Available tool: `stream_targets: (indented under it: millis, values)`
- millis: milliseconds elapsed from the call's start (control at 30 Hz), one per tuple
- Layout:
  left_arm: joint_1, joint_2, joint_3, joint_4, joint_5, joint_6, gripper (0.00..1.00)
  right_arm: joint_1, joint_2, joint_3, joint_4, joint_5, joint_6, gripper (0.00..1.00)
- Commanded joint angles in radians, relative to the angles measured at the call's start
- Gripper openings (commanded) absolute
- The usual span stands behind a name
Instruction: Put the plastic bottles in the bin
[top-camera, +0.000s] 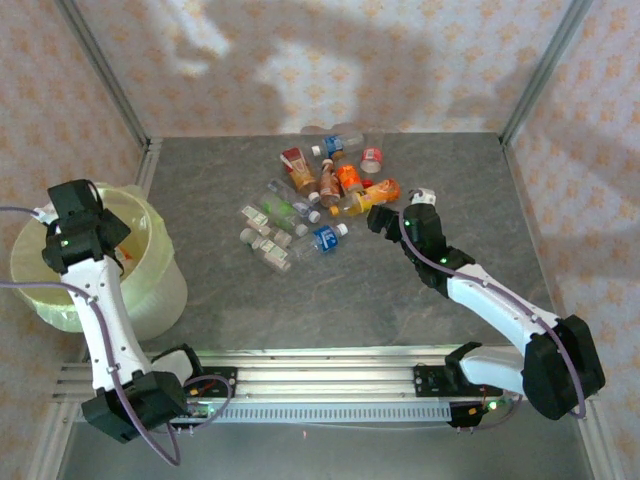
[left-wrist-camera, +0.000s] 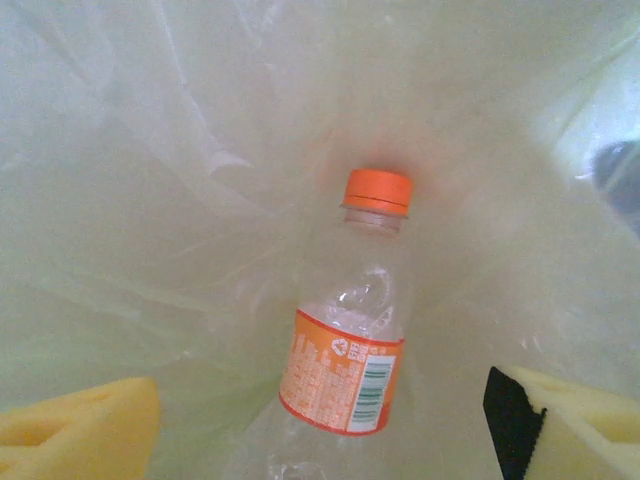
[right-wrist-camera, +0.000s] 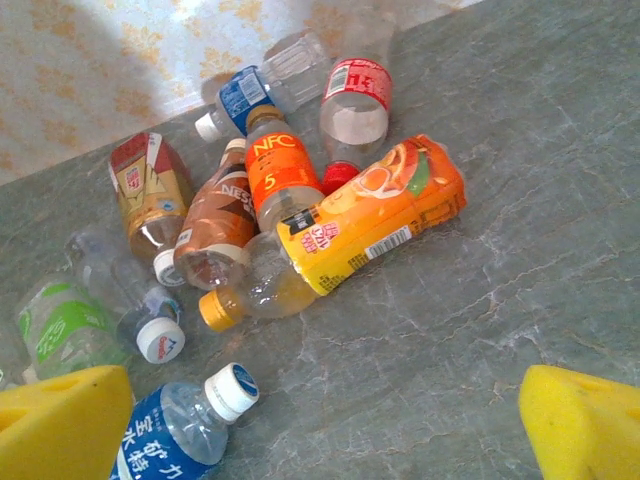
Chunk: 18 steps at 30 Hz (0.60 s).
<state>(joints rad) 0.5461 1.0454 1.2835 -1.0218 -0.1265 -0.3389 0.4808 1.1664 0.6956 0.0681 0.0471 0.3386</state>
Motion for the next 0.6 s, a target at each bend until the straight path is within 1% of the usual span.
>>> stream_targets:
  millis: [0,67,133,167,267,333,400,467,533,567]
  values:
    - [0.005,-0.041,0.056,-0.069,0.046,0.01,0.88,-0.004,-0.01,-0.006,-0.016,0.035,0.03,0.99]
    - [-0.002,-0.066,0.086,-0.081,0.077,0.001,0.9,-0.004,-0.01,-0.005,-0.02,0.031,0.029,0.99]
    - [-0.016,-0.094,0.127,-0.09,0.12,-0.021,0.94,-0.003,-0.012,-0.007,-0.024,0.034,0.028,0.99]
    - [-0.024,-0.106,0.143,-0.086,0.155,-0.027,0.95,-0.004,-0.012,-0.01,-0.023,0.034,0.028,0.99]
    - [-0.076,-0.149,0.165,-0.017,0.322,-0.07,0.97,-0.004,-0.011,-0.019,-0.015,0.034,0.036,0.99]
    - [-0.127,-0.165,0.177,0.028,0.386,-0.126,0.99,-0.004,-0.013,-0.024,-0.009,0.031,0.037,0.99]
    - [-0.18,-0.173,0.187,0.061,0.387,-0.176,0.99,-0.004,-0.01,-0.024,-0.009,0.031,0.034,0.99]
    - [-0.254,-0.196,0.175,0.101,0.318,-0.219,0.99,-0.004,-0.012,-0.024,-0.009,0.031,0.03,0.99]
    - [-0.341,-0.212,0.171,0.12,0.234,-0.234,0.99,-0.004,-0.01,-0.025,-0.008,0.034,0.03,0.99]
    - [-0.376,-0.21,0.176,0.12,0.21,-0.237,0.99,-0.004,-0.011,-0.026,-0.006,0.033,0.031,0.99]
